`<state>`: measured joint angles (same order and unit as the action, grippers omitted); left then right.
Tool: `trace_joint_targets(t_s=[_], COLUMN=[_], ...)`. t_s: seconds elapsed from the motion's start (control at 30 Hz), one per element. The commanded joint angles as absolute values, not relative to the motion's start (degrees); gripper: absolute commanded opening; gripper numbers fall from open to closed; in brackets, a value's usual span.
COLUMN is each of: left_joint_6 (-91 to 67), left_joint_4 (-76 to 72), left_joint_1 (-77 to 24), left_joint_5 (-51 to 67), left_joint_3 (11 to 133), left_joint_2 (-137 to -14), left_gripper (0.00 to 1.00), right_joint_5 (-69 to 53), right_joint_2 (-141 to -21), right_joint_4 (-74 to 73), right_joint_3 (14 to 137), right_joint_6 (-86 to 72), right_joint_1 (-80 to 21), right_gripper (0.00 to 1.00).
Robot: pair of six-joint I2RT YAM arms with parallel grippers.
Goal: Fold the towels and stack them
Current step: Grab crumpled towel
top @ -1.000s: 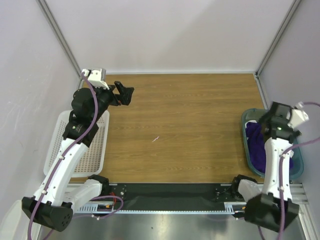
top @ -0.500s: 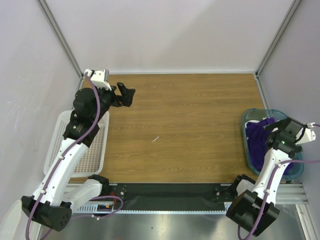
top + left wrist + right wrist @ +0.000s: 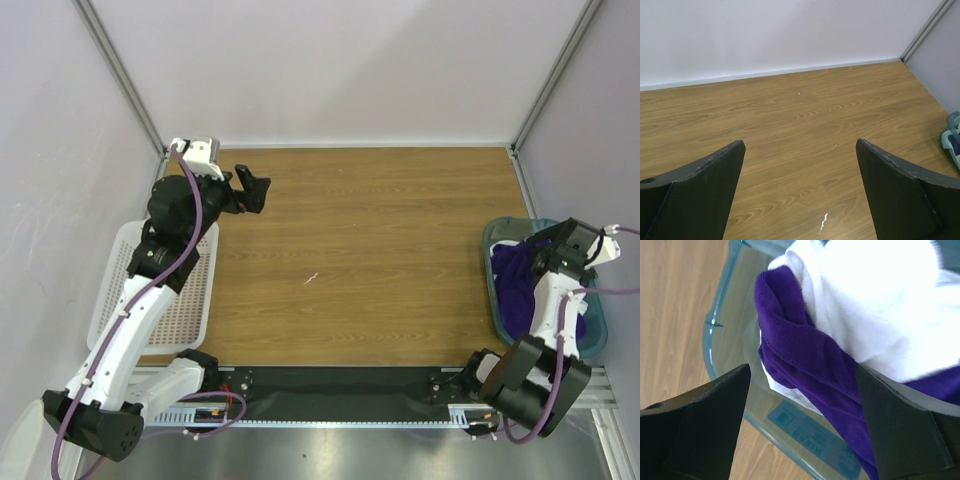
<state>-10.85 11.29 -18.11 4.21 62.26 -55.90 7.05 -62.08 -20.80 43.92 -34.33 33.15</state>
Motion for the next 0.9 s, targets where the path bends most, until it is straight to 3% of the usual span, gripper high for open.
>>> trace_joint_targets(t_s=[0.0, 0.13, 0.33, 0.37, 0.43, 0.6, 0.87], left_joint_6=[-9.58, -9.14, -8.7, -8.53, -8.09, -7.82, -7.73], left_joint_4=[10.28, 10.55, 10.9, 10.99, 11.16, 11.6, 11.34], left_joint_1=[-18.46, -18.37, -18.37, -18.28, -18.28, -18.28, -18.28], left_joint_5=[3.87, 3.69, 3.69, 3.87, 4.48, 4.92, 4.66], left_joint_3=[64.16, 64.16, 64.42, 64.6, 64.77, 65.13, 64.95], left_joint_2=[-56.51, -56.95, -57.04, -57.04, -57.04, -56.6, -56.51], left_gripper=[1.0, 1.0, 1.0, 1.0, 1.0, 1.0, 1.0], right_joint_5=[8.43, 10.55, 12.92, 13.18, 13.36, 12.83, 13.53], right_joint_2=[-65.29, -69.6, -72.33, -72.33, -72.51, -72.86, -67.34], right_joint_4=[-15.65, -14.15, -13.28, -13.18, -13.1, -14.76, -18.45], right_joint_3=[45.7, 46.49, 47.46, 47.37, 47.81, 50.53, 60.97], right_joint_6=[-32.61, -32.08, -31.46, -31.46, -31.47, -31.38, -29.36], right_joint_1=[30.95, 29.71, 28.65, 28.65, 28.65, 28.57, 22.77], right_gripper=[0.91, 0.89, 0.68, 0.56, 0.43, 0.0, 0.0])
